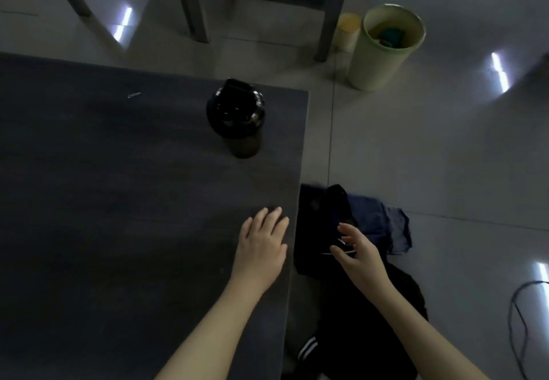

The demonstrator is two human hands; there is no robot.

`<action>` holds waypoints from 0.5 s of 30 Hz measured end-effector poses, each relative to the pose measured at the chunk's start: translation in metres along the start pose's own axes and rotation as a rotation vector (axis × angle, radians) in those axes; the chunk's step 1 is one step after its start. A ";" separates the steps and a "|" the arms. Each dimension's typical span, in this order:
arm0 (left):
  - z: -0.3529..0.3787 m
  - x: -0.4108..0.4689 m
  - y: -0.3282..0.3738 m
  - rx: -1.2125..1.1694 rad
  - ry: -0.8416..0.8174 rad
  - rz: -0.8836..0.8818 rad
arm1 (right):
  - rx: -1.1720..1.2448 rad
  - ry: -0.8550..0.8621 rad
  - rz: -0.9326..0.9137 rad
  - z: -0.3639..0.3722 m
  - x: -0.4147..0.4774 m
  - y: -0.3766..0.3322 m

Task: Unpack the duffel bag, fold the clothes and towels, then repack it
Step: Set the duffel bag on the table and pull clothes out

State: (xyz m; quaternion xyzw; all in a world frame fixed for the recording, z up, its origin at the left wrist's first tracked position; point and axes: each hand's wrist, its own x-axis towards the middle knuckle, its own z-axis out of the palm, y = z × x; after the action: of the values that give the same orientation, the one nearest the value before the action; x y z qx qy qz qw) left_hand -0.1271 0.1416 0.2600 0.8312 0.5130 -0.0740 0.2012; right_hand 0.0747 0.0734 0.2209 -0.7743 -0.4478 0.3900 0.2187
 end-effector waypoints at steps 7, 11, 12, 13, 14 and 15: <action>0.033 0.034 0.022 0.053 0.189 0.092 | -0.107 -0.071 0.103 0.010 0.009 0.067; 0.043 0.034 0.020 0.042 0.249 0.085 | -0.259 -0.120 0.127 0.027 0.027 0.100; 0.043 0.034 0.020 0.039 0.263 0.090 | -0.300 -0.119 0.135 0.033 0.032 0.108; 0.044 0.035 0.020 0.039 0.277 0.092 | -0.343 -0.117 0.139 0.038 0.039 0.115; 0.044 0.035 0.020 0.041 0.288 0.091 | -0.391 -0.119 0.144 0.044 0.046 0.122; 0.045 0.034 0.020 0.043 0.298 0.088 | -0.439 -0.128 0.156 0.049 0.053 0.128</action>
State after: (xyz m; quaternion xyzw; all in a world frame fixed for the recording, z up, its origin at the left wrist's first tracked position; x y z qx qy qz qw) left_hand -0.0893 0.1435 0.2132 0.8588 0.4984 0.0482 0.1081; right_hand 0.1177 0.0538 0.0817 -0.8093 -0.4737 0.3471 -0.0144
